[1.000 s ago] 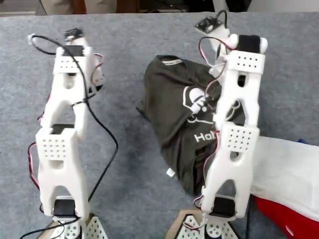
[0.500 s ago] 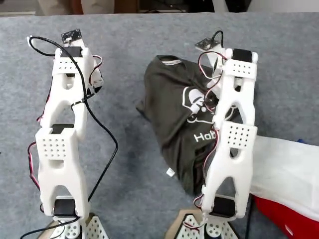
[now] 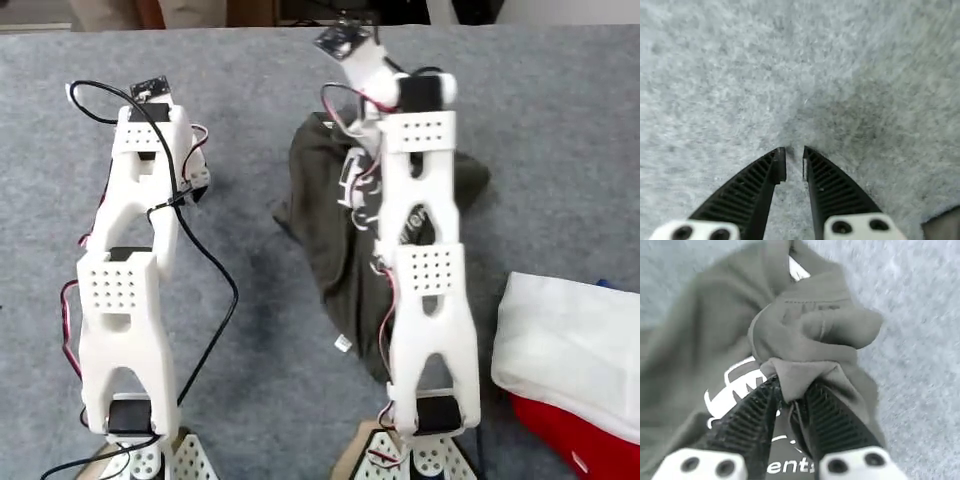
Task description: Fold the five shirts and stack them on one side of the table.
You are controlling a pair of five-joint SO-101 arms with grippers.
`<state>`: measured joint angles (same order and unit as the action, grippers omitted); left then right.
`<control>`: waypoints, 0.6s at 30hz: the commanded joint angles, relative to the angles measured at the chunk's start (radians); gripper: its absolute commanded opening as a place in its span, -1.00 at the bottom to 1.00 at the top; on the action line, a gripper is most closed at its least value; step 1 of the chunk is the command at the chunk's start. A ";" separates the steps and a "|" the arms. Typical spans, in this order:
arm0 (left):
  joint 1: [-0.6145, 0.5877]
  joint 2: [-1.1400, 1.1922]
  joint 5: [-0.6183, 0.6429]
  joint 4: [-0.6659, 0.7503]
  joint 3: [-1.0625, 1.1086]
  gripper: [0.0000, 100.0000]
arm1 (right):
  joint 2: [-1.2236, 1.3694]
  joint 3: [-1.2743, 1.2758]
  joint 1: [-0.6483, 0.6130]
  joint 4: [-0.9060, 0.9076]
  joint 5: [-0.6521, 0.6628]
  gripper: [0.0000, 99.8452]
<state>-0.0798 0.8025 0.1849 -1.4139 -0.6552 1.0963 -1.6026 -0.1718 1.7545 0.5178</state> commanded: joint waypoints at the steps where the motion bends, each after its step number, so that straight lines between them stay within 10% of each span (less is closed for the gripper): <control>1: -0.015 -0.007 -0.008 0.015 -0.035 -0.85 | -0.151 -0.048 -0.051 -0.044 -0.057 -0.99; 18: -0.028 -0.005 0.000 0.017 -0.037 -0.85 | -0.012 0.124 0.139 -0.755 -0.176 -0.98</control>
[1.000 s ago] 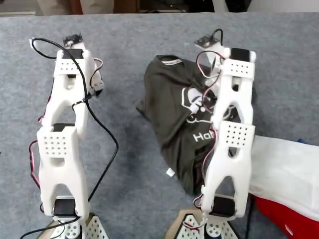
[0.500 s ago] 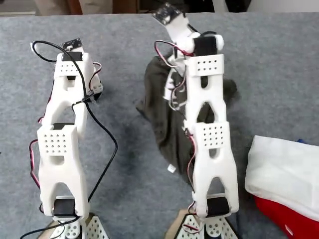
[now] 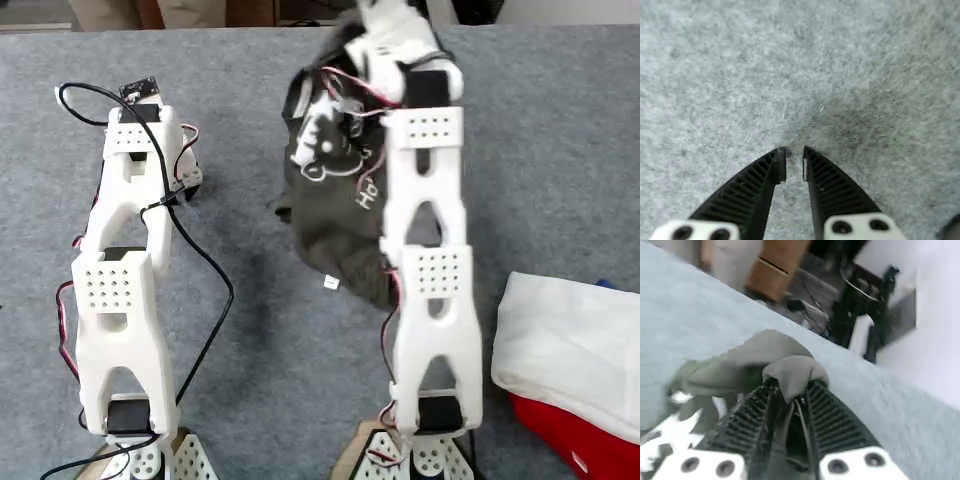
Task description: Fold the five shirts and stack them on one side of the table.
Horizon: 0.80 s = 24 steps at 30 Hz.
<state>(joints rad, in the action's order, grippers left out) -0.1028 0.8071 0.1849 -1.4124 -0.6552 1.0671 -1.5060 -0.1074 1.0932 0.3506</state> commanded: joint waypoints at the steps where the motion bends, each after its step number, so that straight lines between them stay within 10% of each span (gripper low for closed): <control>1: -0.003 -0.010 0.000 0.015 -0.037 -0.85 | 0.031 0.038 0.097 -0.089 -0.009 -0.97; 9: -0.003 -0.010 -0.002 0.015 -0.038 -0.85 | -0.010 -0.041 0.217 0.344 0.081 -0.44; 17: -0.003 -0.010 -0.006 0.015 -0.035 -0.85 | -0.005 -0.073 0.231 0.660 0.187 -0.44; 24: -0.003 -0.010 -0.006 0.014 -0.035 -0.85 | 0.166 -0.012 0.145 0.560 0.172 -0.44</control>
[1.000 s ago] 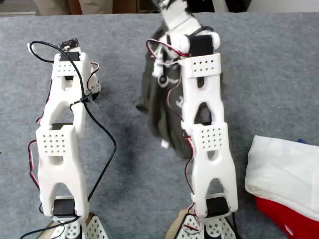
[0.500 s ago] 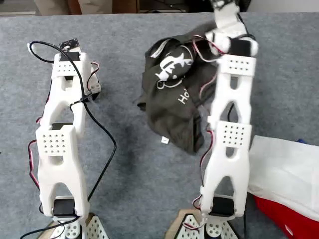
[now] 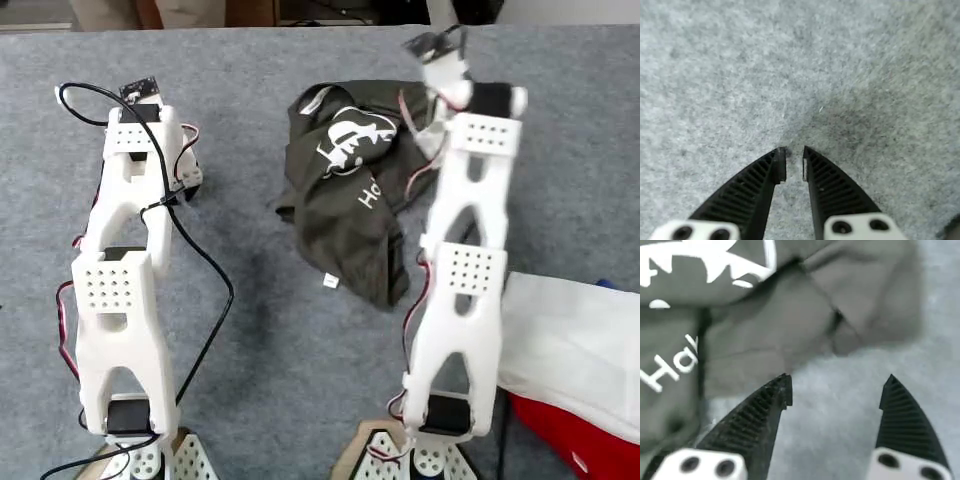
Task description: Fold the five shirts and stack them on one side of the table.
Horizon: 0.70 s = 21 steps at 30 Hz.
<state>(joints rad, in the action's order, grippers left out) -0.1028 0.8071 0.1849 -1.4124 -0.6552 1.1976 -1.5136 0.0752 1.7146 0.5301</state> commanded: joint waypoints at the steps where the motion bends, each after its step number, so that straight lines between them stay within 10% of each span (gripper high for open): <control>1: -0.003 -0.010 -0.006 0.014 -0.034 -0.85 | 0.061 -0.016 -0.051 -0.083 -0.028 -0.44; 7: -0.003 -0.010 -0.006 0.014 -0.035 -0.85 | 0.160 -0.053 -0.111 -0.115 -0.068 -0.46; 12: -0.003 -0.010 -0.006 0.015 -0.038 -0.85 | 0.154 -0.088 -0.087 -0.049 -0.069 -0.99; 21: -0.046 -0.019 -0.074 0.000 -0.110 -0.85 | -0.076 0.007 -0.157 0.077 -0.146 -0.99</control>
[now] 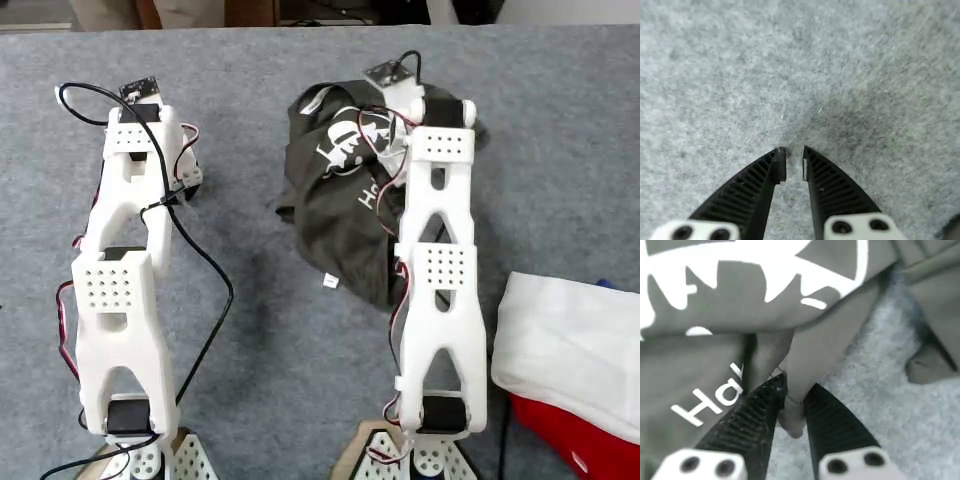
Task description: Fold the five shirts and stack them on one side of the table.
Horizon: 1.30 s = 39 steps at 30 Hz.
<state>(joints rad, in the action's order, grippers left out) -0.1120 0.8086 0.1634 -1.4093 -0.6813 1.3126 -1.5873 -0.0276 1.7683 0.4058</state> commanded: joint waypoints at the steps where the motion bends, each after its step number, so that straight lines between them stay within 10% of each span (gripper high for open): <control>1: -0.048 -0.016 -0.068 -0.025 -0.110 -0.85 | -0.257 0.168 -0.076 0.023 -0.025 -0.99; 10: -0.060 -0.022 -0.190 -0.353 -0.281 -0.98 | -0.892 1.033 -0.234 0.020 -0.029 -0.99; 18: -0.121 -0.297 -0.244 -0.353 -0.040 -0.96 | -1.326 1.362 -0.432 0.020 0.038 -0.99; 31: -0.342 -1.385 -0.433 -0.233 0.735 -0.96 | -1.369 1.041 -0.730 -0.017 -0.008 -0.99; 39: -0.554 -1.604 -0.465 -0.235 0.885 -0.71 | -1.049 0.711 -0.780 -0.083 -0.089 -0.99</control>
<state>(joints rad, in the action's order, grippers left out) -0.5907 -0.7488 -0.2969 -1.6609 0.1841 0.1803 -0.7158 -0.7795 1.7331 0.3429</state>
